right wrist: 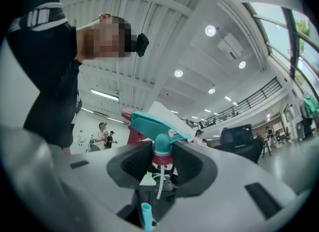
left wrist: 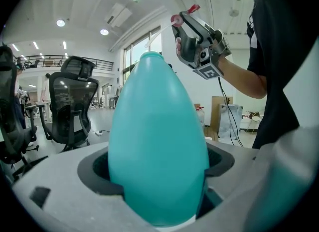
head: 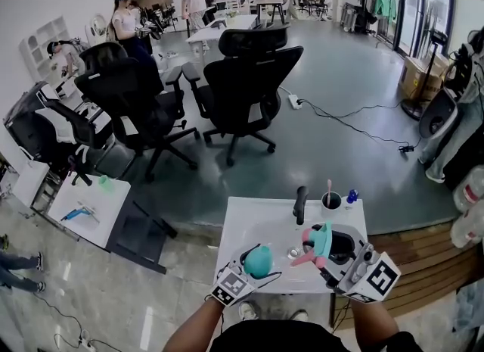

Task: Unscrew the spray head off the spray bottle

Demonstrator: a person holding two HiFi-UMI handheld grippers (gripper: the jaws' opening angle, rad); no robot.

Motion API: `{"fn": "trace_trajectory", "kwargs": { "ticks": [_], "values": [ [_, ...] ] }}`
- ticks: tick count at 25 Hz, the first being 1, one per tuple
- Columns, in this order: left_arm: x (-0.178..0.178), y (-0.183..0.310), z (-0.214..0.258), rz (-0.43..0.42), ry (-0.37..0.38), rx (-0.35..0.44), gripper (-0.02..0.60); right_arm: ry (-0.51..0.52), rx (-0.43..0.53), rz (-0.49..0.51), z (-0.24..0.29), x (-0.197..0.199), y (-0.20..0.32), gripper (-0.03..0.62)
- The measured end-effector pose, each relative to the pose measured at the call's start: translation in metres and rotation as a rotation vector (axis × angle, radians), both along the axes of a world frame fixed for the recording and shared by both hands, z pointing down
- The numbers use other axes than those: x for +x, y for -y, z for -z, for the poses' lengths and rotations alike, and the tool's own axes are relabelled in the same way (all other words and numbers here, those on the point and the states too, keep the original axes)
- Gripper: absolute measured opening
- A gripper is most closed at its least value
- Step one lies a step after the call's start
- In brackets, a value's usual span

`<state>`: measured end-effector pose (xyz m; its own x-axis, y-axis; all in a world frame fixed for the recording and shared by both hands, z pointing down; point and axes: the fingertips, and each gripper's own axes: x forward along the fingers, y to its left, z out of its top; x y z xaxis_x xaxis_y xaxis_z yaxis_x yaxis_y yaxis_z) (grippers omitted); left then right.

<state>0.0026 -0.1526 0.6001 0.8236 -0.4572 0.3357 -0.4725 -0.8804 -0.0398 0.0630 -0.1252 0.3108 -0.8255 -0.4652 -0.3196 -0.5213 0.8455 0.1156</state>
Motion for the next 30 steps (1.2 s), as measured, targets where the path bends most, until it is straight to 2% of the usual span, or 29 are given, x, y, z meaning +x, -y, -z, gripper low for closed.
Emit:
{"fn": "trace_trajectory", "kwargs": {
  "ticks": [10, 18, 30],
  "values": [
    [-0.019, 0.019, 0.020, 0.117, -0.040, 0.048, 0.460, 0.003, -0.054, -0.195, -0.021, 0.035, 0.025, 0.135],
    [-0.047, 0.035, 0.037, 0.287, -0.064, 0.063, 0.460, -0.050, -0.129, -0.240, -0.061, 0.043, 0.033, 0.135],
    [-0.059, 0.043, 0.061, 0.381, -0.115, 0.093, 0.460, -0.141, -0.242, -0.334, -0.123, 0.051, 0.041, 0.135]
  ]
}}
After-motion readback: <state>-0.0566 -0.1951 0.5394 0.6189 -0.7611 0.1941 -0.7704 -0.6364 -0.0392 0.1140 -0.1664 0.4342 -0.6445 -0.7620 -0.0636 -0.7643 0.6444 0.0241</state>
